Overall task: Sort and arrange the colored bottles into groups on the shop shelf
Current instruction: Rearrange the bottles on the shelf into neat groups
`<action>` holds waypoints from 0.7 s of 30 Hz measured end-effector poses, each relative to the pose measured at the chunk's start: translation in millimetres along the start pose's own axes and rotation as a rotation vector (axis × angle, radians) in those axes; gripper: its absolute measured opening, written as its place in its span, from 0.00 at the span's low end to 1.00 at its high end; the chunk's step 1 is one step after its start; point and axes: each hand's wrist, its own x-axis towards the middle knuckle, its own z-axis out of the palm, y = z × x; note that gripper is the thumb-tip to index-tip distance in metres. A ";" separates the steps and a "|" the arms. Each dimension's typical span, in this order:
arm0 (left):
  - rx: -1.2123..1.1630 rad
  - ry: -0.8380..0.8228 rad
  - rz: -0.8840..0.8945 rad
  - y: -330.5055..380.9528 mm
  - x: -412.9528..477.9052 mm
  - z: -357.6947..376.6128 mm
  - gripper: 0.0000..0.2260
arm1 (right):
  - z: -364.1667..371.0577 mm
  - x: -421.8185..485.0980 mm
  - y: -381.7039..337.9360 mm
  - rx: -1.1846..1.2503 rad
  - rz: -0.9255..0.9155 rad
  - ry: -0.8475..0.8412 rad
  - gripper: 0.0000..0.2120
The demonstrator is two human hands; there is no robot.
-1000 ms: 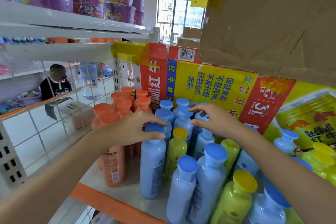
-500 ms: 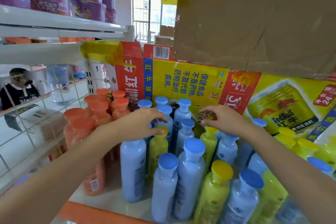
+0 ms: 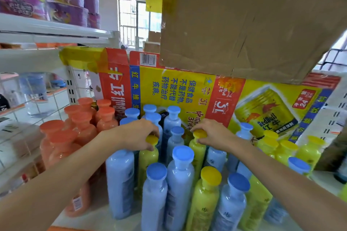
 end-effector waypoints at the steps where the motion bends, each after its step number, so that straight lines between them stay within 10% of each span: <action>1: 0.006 0.002 0.006 0.8 -0.3 -0.9 0.19 | -1.8 -0.2 -1.2 -0.005 -0.005 0.002 0.20; 21: -0.197 0.441 0.229 61.3 32.8 -123.0 0.15 | -135.9 -26.0 -3.2 0.108 -0.046 0.526 0.15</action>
